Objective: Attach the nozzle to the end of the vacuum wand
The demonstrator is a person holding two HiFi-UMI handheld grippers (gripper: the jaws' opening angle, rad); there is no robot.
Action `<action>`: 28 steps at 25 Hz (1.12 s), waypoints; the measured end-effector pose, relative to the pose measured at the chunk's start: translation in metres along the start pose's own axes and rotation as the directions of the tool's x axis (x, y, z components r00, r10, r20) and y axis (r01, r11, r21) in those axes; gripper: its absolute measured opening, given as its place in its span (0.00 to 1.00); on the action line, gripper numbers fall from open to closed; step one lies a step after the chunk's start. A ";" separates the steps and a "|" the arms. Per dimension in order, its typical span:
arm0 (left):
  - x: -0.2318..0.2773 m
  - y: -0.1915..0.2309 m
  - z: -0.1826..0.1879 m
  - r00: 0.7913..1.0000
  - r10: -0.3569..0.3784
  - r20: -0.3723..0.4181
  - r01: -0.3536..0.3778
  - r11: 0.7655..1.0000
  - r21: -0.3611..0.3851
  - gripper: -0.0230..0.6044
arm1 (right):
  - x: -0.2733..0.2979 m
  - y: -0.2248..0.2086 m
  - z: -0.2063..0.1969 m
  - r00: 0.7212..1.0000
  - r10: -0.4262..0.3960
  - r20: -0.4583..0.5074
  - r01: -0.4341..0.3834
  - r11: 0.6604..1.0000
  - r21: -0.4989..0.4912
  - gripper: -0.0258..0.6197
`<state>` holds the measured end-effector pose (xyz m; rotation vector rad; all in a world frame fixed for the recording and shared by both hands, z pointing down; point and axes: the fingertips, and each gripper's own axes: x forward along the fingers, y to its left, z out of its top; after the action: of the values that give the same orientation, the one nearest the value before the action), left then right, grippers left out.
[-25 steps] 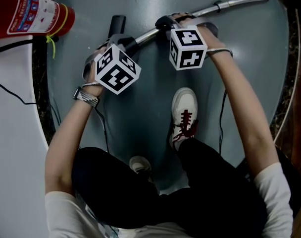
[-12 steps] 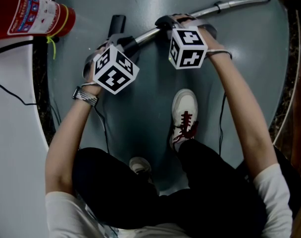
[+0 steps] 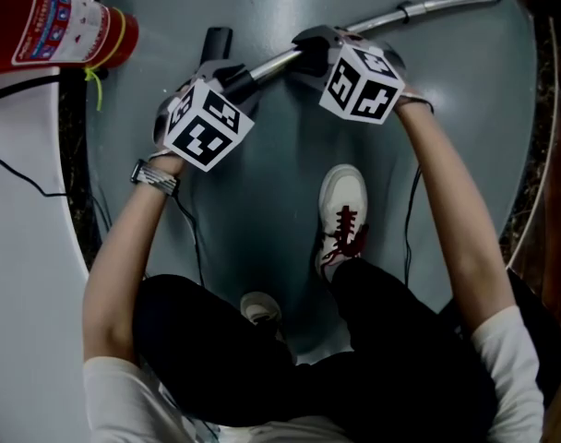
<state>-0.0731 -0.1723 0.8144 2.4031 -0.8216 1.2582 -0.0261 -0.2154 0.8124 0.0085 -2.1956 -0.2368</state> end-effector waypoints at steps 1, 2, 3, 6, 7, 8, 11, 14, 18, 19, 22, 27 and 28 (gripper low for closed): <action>-0.002 0.001 0.001 1.000 0.000 0.008 0.000 1.000 -0.010 0.34 | -0.002 -0.001 0.001 1.000 -0.006 0.010 0.006 1.000 0.015 0.33; -0.004 0.002 0.001 1.000 0.000 0.016 0.001 1.000 -0.021 0.34 | -0.004 -0.002 0.001 1.000 -0.013 0.019 0.012 0.999 0.031 0.33; -0.005 0.002 0.002 1.000 0.000 0.024 0.001 0.999 -0.033 0.34 | -0.007 -0.003 0.002 0.999 -0.019 0.030 0.018 0.999 0.049 0.33; -0.012 0.004 0.005 0.999 0.011 0.043 -0.008 0.998 -0.067 0.34 | -0.019 -0.007 0.003 0.996 -0.049 0.070 0.040 0.992 0.122 0.33; -0.014 0.005 0.007 0.998 0.015 0.054 -0.010 0.996 -0.084 0.34 | -0.023 -0.008 0.005 0.994 -0.061 0.089 0.047 0.987 0.154 0.33; -0.016 0.005 0.010 0.998 0.019 0.066 -0.012 0.994 -0.106 0.34 | -0.028 -0.010 0.006 0.991 -0.074 0.111 0.052 0.981 0.189 0.33; -0.023 0.010 0.021 0.993 0.038 0.111 -0.017 0.983 -0.184 0.31 | -0.044 -0.015 0.010 0.976 -0.124 0.177 0.068 0.953 0.295 0.33; -0.035 0.015 0.032 0.986 0.066 0.150 -0.029 0.972 -0.235 0.27 | -0.063 -0.024 0.013 0.954 -0.196 0.225 0.098 0.918 0.383 0.33; -0.053 0.019 0.040 0.978 0.105 0.181 -0.053 0.960 -0.276 0.21 | -0.093 -0.035 0.016 0.914 -0.300 0.271 0.148 0.872 0.466 0.31; -0.058 0.023 0.042 0.974 0.120 0.190 -0.063 0.956 -0.286 0.17 | -0.100 -0.037 0.016 0.904 -0.324 0.279 0.161 0.862 0.480 0.29; -0.075 0.034 0.049 0.961 0.175 0.214 -0.104 0.946 -0.308 0.07 | -0.117 -0.042 0.017 0.884 -0.378 0.274 0.204 0.840 0.502 0.26; -0.095 0.038 0.065 0.941 0.241 0.237 -0.187 0.955 -0.229 0.04 | -0.136 -0.045 0.017 0.863 -0.445 0.238 0.267 0.803 0.534 0.18; -0.099 0.040 0.069 0.930 0.268 0.250 -0.220 0.954 -0.205 0.04 | -0.140 -0.046 0.019 0.855 -0.462 0.235 0.279 0.793 0.542 0.17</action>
<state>-0.0979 -0.2043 0.6939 2.4192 -1.2922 0.8933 0.0386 -0.2445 0.6814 0.7580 -2.5482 0.1246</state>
